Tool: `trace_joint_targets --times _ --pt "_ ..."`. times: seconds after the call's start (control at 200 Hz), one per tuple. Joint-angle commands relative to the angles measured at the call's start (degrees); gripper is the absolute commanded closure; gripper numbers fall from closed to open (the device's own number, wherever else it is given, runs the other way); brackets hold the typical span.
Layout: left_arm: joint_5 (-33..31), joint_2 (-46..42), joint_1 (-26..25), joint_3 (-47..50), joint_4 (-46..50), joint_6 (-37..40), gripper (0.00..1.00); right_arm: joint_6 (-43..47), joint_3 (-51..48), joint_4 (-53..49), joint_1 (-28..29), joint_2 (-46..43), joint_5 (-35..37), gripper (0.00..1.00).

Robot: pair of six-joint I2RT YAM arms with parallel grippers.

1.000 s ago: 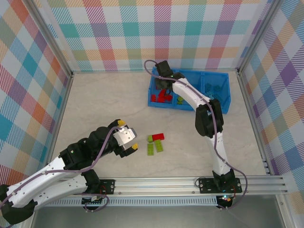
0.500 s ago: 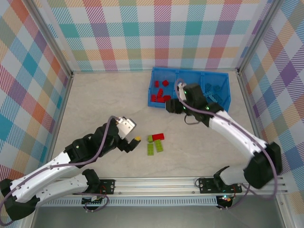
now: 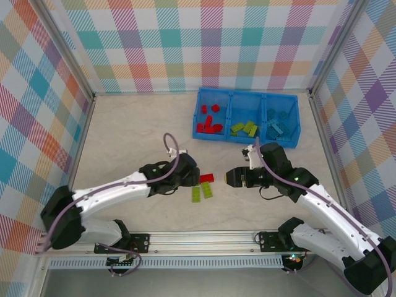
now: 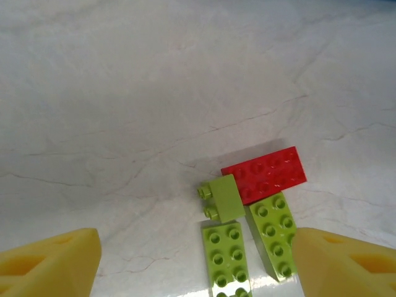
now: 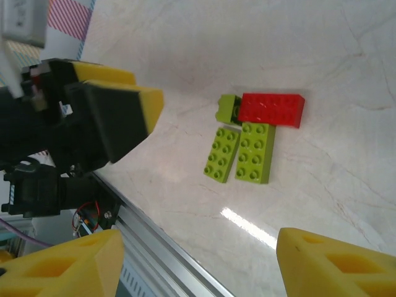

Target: Sort the legos into containers by color

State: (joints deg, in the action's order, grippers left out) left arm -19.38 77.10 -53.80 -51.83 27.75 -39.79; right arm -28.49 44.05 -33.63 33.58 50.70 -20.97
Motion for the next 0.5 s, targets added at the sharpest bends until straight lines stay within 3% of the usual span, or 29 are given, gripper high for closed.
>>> trace_joint_targets --times 0.0,0.075,0.245,0.495 --pt "0.01 5.46 0.45 -2.72 -2.3 -8.29 0.29 -0.43 -1.32 -2.91 0.07 1.59 0.7 0.3" --pt "0.65 9.32 0.36 -3.31 -3.5 -8.98 0.34 -0.55 -2.27 -2.03 0.08 2.5 0.31 0.28" --pt "3.96 14.35 0.36 -2.8 -8.13 -7.83 0.37 -0.95 -4.27 -0.5 0.07 2.13 0.05 0.28" --pt "1.42 18.46 0.4 -2.32 -10.13 -7.88 0.39 -1.19 -3.8 -0.16 0.07 2.48 0.19 0.28"
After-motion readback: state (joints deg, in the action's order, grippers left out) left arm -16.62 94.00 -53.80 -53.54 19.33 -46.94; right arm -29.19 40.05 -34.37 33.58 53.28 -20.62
